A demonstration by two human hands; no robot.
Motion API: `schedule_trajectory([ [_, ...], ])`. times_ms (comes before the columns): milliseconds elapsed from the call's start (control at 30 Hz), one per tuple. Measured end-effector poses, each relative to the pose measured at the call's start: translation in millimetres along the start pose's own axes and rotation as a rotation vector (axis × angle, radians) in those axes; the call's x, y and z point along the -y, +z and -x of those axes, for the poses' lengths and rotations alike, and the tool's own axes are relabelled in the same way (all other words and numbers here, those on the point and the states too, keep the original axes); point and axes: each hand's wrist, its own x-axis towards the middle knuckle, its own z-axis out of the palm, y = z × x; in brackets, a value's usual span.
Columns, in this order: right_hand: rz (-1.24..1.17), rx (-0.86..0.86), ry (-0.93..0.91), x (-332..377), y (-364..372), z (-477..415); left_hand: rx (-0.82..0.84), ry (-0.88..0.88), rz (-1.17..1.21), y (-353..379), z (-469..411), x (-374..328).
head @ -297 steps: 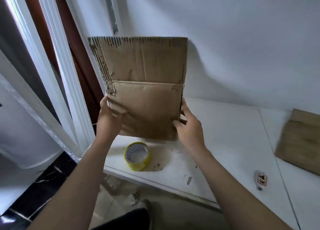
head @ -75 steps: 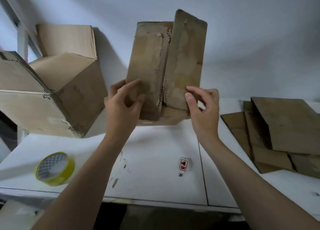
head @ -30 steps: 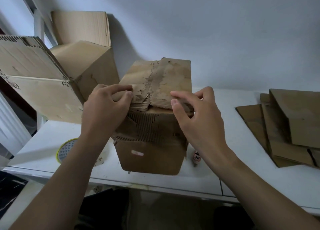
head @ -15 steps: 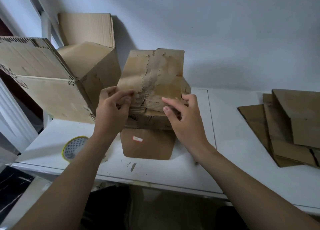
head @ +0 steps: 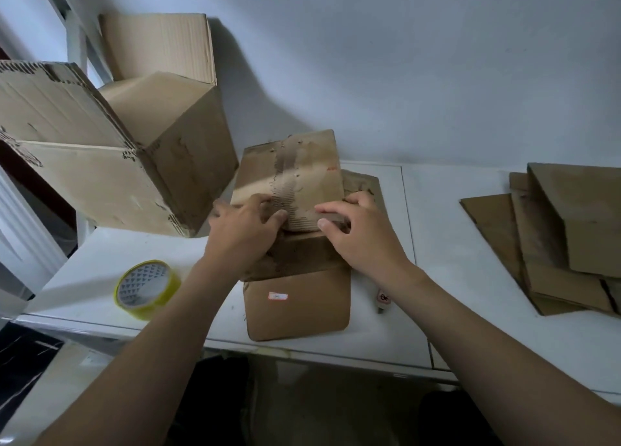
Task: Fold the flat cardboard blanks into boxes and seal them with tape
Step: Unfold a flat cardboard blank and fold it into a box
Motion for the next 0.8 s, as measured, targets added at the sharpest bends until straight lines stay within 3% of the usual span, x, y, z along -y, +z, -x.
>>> schedule_trajectory([
  [133,-0.101,0.011,0.026,-9,-31,6,0.029,0.125,-0.020,5,-1,-12],
  [233,0.076,-0.027,0.128,-32,-53,16,0.069,0.136,-0.027,5,-10,-9],
  [367,0.298,0.444,0.144,-64,-46,42,0.050,0.130,0.019,6,-12,-7],
  [433,0.336,0.569,0.136,-75,-36,53,0.028,0.132,0.030,5,-9,-9],
  [567,0.409,0.449,0.180,-96,-47,61,-0.021,0.110,0.038,4,-2,-17],
  [700,0.584,0.290,0.343,-129,-75,67,0.014,0.108,-0.004,3,4,-27],
  [800,0.443,0.132,0.370,-129,-89,61,0.071,0.157,-0.031,8,9,-35],
])
